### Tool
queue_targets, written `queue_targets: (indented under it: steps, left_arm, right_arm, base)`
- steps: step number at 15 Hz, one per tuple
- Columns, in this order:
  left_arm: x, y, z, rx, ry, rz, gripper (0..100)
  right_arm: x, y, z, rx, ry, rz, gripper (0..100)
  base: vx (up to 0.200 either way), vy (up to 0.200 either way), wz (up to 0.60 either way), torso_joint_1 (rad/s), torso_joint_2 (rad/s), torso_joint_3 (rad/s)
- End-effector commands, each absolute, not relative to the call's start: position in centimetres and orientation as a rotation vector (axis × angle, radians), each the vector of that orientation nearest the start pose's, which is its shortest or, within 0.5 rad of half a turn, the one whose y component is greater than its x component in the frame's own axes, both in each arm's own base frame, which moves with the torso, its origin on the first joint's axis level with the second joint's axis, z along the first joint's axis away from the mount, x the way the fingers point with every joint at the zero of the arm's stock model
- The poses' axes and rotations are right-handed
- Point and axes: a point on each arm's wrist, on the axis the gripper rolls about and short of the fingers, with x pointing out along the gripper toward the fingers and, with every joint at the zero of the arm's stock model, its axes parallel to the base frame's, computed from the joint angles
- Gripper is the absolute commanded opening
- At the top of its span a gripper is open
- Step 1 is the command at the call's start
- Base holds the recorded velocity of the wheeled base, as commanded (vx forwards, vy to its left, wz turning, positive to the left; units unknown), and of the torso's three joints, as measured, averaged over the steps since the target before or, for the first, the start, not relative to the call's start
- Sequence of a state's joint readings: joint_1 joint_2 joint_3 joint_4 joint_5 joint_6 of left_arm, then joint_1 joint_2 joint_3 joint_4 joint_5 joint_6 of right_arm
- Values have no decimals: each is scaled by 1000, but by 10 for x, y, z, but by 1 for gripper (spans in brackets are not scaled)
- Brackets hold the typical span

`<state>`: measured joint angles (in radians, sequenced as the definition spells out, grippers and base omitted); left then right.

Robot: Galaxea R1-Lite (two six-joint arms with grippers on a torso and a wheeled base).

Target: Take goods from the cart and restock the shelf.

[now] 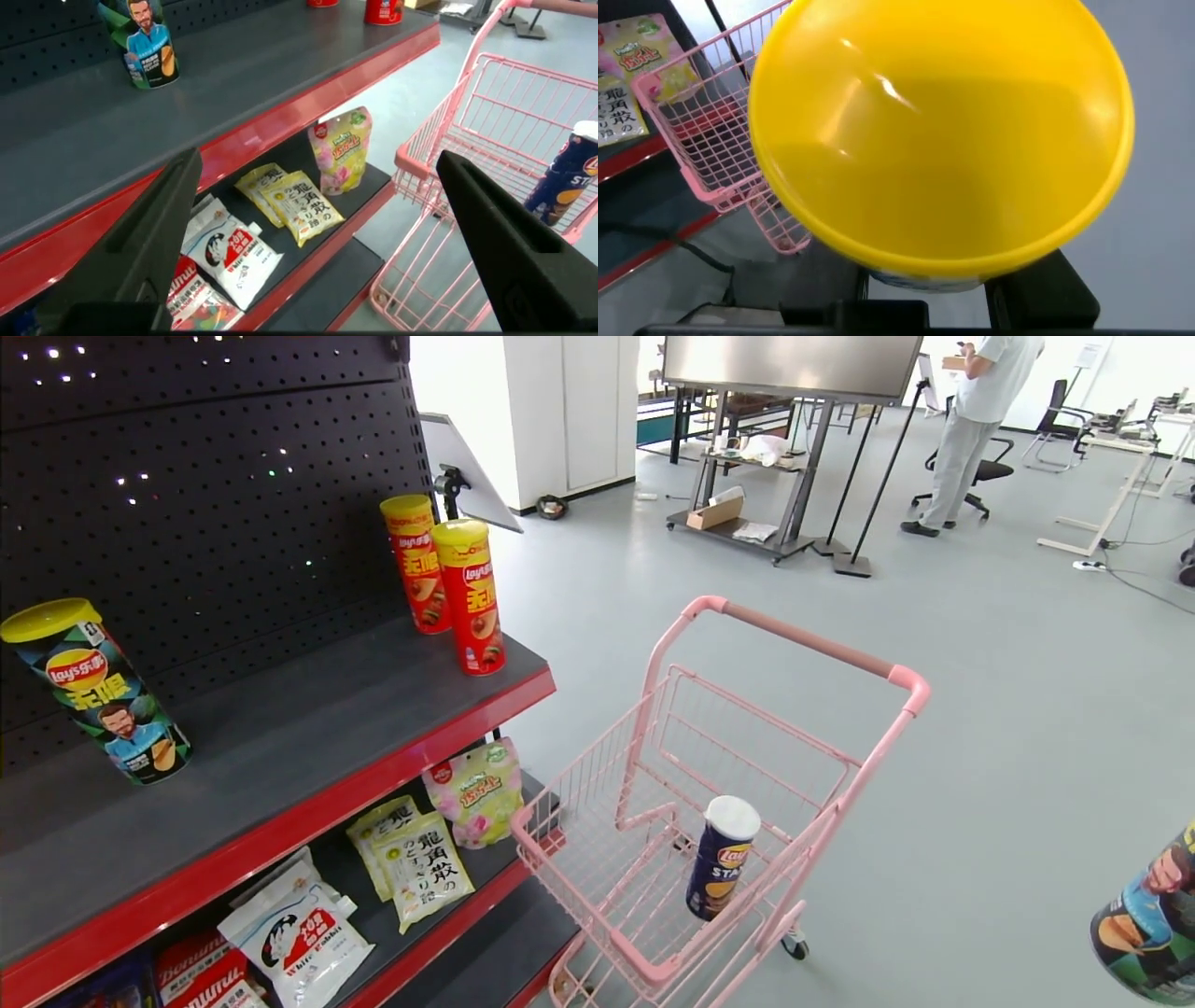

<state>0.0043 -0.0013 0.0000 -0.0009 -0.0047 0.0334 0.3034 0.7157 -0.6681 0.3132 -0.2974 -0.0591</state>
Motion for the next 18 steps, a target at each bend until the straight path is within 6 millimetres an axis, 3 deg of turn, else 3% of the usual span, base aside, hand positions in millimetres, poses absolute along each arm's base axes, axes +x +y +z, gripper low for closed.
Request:
queue_targets:
  steps: [1, 14, 18]
  left_arm:
    - [-23, 0, 76, 34, -2, 0, 100]
    - [-23, 0, 76, 34, -2, 0, 100]
    - [-23, 0, 76, 34, -2, 0, 100]
  right_arm:
    - [50, 8, 226, -171, 362, 12, 0]
    - [45, 7, 224, -168, 349, 18, 0]
    - [31, 3, 218, -173, 312, 29, 0]
  base:
    - [0, 0, 600, 7, -7, -7]
    - [0, 0, 600, 3, 1, 1]
    - [0, 0, 0, 0, 0, 0]
